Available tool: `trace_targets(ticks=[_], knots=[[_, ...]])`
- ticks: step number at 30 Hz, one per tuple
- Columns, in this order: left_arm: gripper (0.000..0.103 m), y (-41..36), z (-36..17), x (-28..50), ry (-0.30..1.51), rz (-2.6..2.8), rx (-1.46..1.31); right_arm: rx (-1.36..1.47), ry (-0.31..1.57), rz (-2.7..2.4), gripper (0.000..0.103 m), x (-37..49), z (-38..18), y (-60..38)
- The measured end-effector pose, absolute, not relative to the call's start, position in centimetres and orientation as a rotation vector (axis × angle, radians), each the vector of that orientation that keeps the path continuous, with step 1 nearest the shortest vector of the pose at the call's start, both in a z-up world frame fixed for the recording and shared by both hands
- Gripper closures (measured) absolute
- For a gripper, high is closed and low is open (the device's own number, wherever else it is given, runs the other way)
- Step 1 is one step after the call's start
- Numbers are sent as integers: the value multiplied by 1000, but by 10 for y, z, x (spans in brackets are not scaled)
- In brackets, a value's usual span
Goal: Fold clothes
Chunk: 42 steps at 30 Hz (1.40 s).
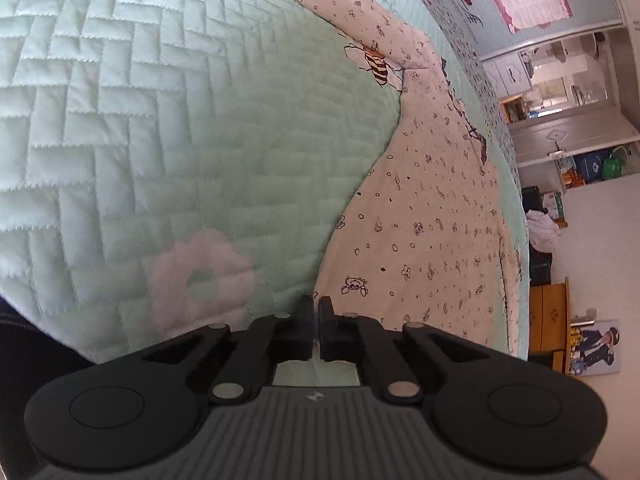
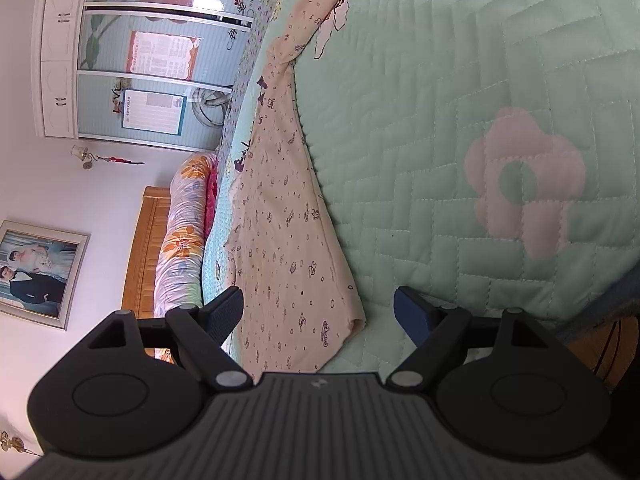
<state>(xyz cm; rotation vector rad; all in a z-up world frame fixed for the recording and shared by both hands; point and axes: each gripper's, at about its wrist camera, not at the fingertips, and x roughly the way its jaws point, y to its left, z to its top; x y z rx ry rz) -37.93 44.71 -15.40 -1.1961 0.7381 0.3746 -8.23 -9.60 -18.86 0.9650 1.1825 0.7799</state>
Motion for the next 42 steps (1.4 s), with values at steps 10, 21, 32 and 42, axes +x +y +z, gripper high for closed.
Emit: trace_targets(ticks=[10, 21, 32, 42], knots=[[102, 436, -155, -391, 687, 377, -1233, 949, 1173, 767, 21, -81, -188, -85], [102, 420, -156, -391, 692, 335, -1250, 901, 1209, 737, 62, -79, -192, -69], [102, 419, -151, -390, 694, 324, -1225, 820, 1166, 723, 101, -90, -164, -80], [102, 403, -155, -378, 757, 240, -1181, 838, 1115, 686, 101, -104, -145, -101]])
